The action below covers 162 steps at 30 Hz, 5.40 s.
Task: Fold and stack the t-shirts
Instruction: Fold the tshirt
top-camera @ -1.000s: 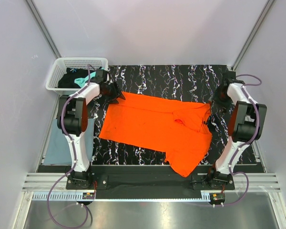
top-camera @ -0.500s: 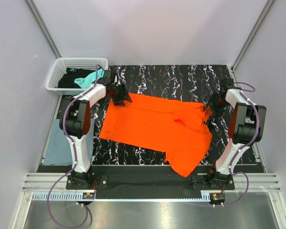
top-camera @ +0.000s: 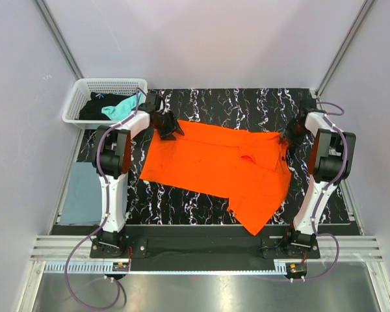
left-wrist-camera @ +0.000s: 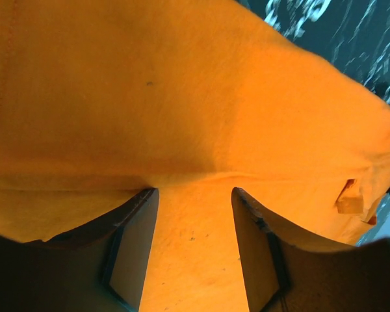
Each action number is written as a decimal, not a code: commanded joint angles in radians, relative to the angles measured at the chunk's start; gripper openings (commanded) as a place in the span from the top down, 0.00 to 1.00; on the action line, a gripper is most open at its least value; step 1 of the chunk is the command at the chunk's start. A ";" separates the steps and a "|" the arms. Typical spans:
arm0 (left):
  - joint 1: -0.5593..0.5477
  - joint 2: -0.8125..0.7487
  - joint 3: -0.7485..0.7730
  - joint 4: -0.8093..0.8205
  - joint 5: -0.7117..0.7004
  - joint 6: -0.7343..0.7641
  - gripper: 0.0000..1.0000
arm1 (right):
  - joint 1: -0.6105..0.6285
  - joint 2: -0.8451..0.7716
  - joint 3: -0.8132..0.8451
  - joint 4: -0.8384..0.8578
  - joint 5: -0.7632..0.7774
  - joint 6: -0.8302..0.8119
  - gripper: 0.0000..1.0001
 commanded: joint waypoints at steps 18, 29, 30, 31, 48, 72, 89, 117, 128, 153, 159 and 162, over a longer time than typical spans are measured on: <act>-0.056 -0.437 -0.333 0.020 -0.037 0.012 0.40 | -0.004 0.013 0.607 -0.431 0.359 -0.051 0.00; -0.085 -0.893 -0.732 -0.117 -0.440 -0.143 0.44 | 0.234 -0.523 0.047 -0.352 0.101 0.060 0.00; -0.077 -0.902 -0.764 -0.120 -0.464 -0.160 0.45 | 0.303 -0.565 0.002 -0.350 0.089 0.079 0.01; -0.056 -0.911 -0.779 -0.121 -0.489 -0.192 0.48 | 0.333 -0.646 -0.043 -0.341 0.071 0.121 0.01; 0.042 -0.738 -0.827 -0.071 -0.482 -0.324 0.58 | 0.433 -1.078 -0.491 -0.430 -0.002 0.286 0.26; 0.042 -0.615 -0.825 -0.057 -0.492 -0.318 0.98 | 0.343 -0.976 -0.549 -0.448 0.071 0.390 0.23; 0.045 -0.614 -0.759 -0.037 -0.429 -0.234 1.00 | 0.189 -0.742 -0.807 -0.229 0.041 0.547 0.47; 0.062 -0.651 -0.747 -0.039 -0.391 -0.220 1.00 | 0.191 -0.702 -0.795 -0.186 0.227 0.610 0.83; 0.061 -0.741 -0.812 -0.054 -0.383 -0.232 1.00 | 0.191 -0.901 -0.772 -0.288 0.228 0.547 1.00; 0.056 -0.591 -0.473 -0.134 -0.437 -0.036 1.00 | 0.191 -0.602 -0.287 -0.197 0.278 0.191 1.00; 0.055 -0.441 -0.307 -0.150 -0.434 -0.039 1.00 | 0.161 -0.450 -0.137 -0.183 0.258 0.134 1.00; 0.055 -0.384 -0.243 -0.161 -0.442 -0.041 1.00 | 0.155 -0.374 -0.076 -0.187 0.239 0.126 1.00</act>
